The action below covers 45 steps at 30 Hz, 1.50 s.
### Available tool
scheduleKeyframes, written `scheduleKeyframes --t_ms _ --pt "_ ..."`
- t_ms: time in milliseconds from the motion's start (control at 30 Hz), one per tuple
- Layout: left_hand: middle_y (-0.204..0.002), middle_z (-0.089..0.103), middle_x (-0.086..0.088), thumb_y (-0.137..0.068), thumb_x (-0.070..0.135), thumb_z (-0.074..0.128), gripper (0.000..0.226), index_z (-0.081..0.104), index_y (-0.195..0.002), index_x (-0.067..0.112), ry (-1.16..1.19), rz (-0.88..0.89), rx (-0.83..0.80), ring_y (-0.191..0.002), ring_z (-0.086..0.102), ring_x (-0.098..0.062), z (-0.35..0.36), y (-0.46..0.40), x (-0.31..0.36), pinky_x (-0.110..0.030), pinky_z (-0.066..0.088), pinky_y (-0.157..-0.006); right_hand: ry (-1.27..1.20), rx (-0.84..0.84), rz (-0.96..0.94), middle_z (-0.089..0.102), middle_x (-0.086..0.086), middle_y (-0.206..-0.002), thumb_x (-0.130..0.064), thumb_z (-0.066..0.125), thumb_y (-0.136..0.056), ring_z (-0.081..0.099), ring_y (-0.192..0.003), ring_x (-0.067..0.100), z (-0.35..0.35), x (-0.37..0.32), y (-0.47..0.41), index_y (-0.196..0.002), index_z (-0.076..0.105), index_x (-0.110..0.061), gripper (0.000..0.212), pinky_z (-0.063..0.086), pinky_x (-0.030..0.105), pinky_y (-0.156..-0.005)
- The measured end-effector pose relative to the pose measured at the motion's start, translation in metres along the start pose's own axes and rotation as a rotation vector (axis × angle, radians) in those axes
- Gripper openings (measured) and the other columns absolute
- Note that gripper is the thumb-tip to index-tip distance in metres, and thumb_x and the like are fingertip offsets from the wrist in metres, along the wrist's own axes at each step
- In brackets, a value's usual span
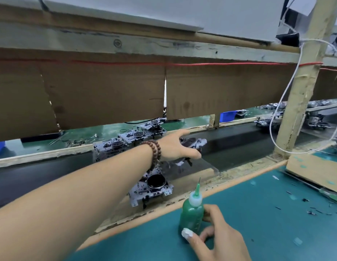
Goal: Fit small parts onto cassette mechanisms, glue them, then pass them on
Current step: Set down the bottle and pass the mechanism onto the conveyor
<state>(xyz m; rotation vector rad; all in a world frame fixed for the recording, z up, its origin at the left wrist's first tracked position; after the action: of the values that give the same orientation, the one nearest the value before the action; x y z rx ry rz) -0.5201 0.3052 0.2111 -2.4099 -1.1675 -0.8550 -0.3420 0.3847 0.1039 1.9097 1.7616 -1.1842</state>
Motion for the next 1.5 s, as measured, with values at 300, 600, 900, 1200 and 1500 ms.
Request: scheduleKeyframes --t_ms 300,600,900,1200,1500 --pt "-0.147 0.027 -0.009 -0.068 0.051 0.072 0.092 0.018 -0.142 0.044 -0.315 -0.047 0.107 -0.130 0.031 -0.037 -0.008 0.007 -0.011 -0.051 0.034 -0.104 0.011 -0.001 0.066 0.061 -0.023 -0.094 -0.051 0.062 -0.074 0.055 -0.088 -0.011 -0.004 -0.012 0.006 -0.095 0.031 -0.058 0.038 0.039 0.002 -0.071" --pt "-0.131 0.051 0.002 -0.069 0.044 0.073 0.093 0.020 -0.145 0.033 -0.216 -0.020 0.143 -0.077 0.059 -0.011 -0.059 0.048 -0.046 -0.025 0.053 -0.071 -0.283 -0.003 0.269 0.069 -0.008 -0.091 0.012 0.046 -0.077 0.053 -0.042 0.011 -0.011 -0.011 -0.012 -0.096 0.054 -0.032 0.048 0.038 0.015 -0.048" --pt "-0.125 0.046 0.004 -0.063 0.049 0.073 0.095 0.015 -0.139 0.050 -0.466 -0.136 0.013 -0.093 0.051 -0.014 -0.088 0.128 -0.093 -0.026 0.045 -0.085 -0.209 -0.464 0.204 0.060 0.001 -0.074 -0.025 0.056 -0.092 0.056 -0.053 0.007 0.004 -0.039 -0.114 -0.083 0.059 -0.010 0.018 0.044 0.016 -0.048" --pt "-0.147 0.010 0.014 -0.064 0.052 0.068 0.094 0.008 -0.136 0.057 -0.495 -0.133 -0.092 -0.133 0.011 -0.026 -0.060 0.137 -0.110 -0.046 0.018 -0.105 -0.150 -0.752 0.335 0.055 -0.010 -0.052 -0.042 0.068 -0.077 0.050 -0.043 0.004 0.016 -0.049 -0.141 -0.074 0.059 -0.013 0.031 0.044 0.012 -0.047" --pt "-0.136 0.013 0.021 -0.066 0.054 0.074 0.090 0.015 -0.132 0.060 -0.310 0.049 -0.041 -0.108 0.013 -0.007 -0.037 0.141 -0.098 -0.029 0.010 -0.091 -0.395 -0.530 0.530 0.049 0.000 -0.052 -0.022 0.068 -0.078 0.047 -0.040 0.006 -0.027 -0.022 -0.161 -0.065 0.055 -0.008 0.023 0.045 0.016 -0.041"
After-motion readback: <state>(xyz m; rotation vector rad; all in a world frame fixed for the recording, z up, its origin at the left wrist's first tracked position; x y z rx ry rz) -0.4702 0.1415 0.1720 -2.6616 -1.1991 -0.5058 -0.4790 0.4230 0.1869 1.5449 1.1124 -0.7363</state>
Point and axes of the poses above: each hand's wrist, its own y-axis away from the middle knuckle, its own z-axis out of the palm, x = y × z, the point moved 2 cm from there along -y, towards the middle knuckle
